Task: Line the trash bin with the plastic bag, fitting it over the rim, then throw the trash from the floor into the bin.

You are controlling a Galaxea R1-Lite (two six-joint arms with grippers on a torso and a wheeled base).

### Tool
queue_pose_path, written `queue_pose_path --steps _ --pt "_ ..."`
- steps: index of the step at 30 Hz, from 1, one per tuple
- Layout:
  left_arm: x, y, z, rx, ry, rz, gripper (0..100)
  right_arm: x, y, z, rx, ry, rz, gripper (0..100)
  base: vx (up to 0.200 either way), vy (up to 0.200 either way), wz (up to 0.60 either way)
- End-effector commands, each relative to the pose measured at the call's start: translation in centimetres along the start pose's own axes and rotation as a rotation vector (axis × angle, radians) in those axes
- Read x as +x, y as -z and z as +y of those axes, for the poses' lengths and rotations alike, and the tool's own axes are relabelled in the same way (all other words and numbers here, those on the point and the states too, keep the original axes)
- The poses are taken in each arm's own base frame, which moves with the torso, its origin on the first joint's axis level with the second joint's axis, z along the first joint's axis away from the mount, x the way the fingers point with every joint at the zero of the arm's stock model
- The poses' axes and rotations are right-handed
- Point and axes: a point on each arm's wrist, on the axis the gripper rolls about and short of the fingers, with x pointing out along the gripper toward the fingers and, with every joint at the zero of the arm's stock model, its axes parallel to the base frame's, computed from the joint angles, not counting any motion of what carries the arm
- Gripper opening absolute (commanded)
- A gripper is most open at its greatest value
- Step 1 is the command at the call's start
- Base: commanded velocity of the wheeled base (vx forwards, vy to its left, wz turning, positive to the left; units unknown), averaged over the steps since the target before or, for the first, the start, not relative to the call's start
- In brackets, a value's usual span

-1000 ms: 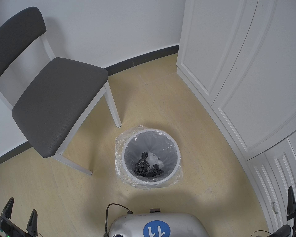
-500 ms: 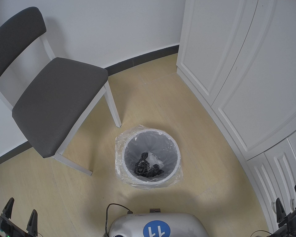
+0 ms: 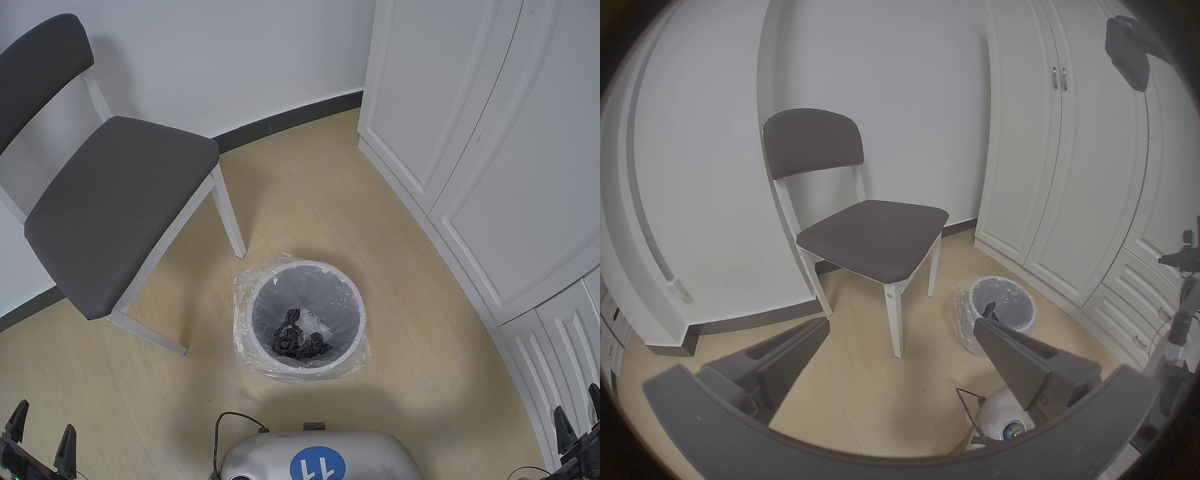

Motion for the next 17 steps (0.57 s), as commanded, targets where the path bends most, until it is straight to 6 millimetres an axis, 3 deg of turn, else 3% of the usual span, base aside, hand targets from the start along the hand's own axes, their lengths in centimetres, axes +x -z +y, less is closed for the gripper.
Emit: queue_pose_path --steps 1,17 --pt "0.03 0.52 -0.01 0.0 0.001 0.003 100 0.02 0.52 -0.01 0.0 0.0 0.003 100 0.0 0.0 0.0" --pt "0.03 0.52 -0.01 -0.007 -0.004 0.003 100 0.02 0.52 -0.01 -0.001 0.0 0.003 100 0.0 0.0 0.0"
